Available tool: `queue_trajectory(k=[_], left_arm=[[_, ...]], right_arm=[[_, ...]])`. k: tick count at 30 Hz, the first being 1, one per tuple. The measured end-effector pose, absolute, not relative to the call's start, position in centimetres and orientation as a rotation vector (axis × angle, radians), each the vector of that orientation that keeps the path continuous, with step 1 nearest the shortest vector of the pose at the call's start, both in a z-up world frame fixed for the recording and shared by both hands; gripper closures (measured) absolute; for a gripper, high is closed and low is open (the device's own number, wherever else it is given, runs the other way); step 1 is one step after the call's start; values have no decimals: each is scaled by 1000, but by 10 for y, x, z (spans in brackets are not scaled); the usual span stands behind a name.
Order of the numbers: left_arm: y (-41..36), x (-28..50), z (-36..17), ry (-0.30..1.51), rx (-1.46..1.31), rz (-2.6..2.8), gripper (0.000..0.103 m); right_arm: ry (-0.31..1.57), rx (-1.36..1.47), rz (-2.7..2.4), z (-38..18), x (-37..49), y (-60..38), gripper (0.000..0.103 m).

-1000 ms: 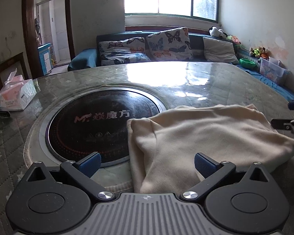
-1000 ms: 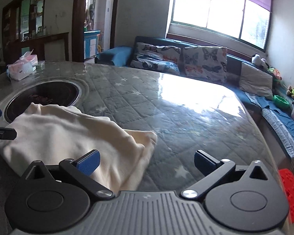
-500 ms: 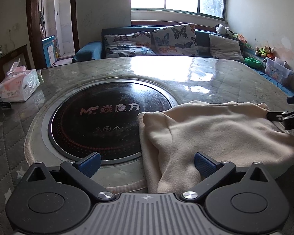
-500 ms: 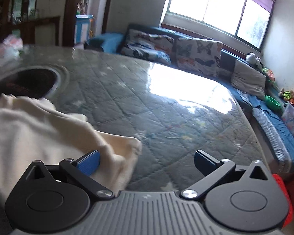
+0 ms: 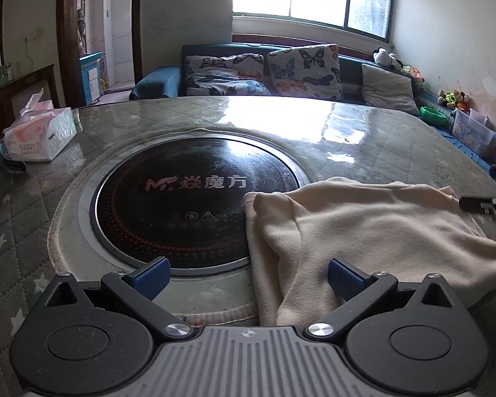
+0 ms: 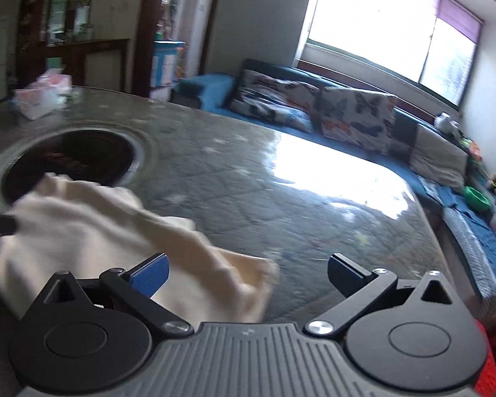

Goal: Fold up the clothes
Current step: 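Pat the folded sweatshirt flat with the right tool, then grasp the bundle edge with the right tool while the left tool grasps beside it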

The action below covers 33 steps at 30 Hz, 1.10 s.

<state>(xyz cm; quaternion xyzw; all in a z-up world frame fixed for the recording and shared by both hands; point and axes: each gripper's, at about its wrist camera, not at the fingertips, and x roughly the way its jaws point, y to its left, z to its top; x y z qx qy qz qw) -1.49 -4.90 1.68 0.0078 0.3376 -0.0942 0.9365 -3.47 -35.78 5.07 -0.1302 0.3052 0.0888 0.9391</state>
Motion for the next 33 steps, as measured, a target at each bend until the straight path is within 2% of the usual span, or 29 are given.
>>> queue_trajectory(k=[19,28,33], left_arm=[[-50,14,7,726,45,-148,0],[-32,10,28,704,-30,-142,0],[-18,9,38,711,-114,-141,0]], right_arm=[[605,-359,465,46,-64,-277,0],[592,-453,649,49,-87,-236,0],[599,-516,738,41,-93,-205,13]])
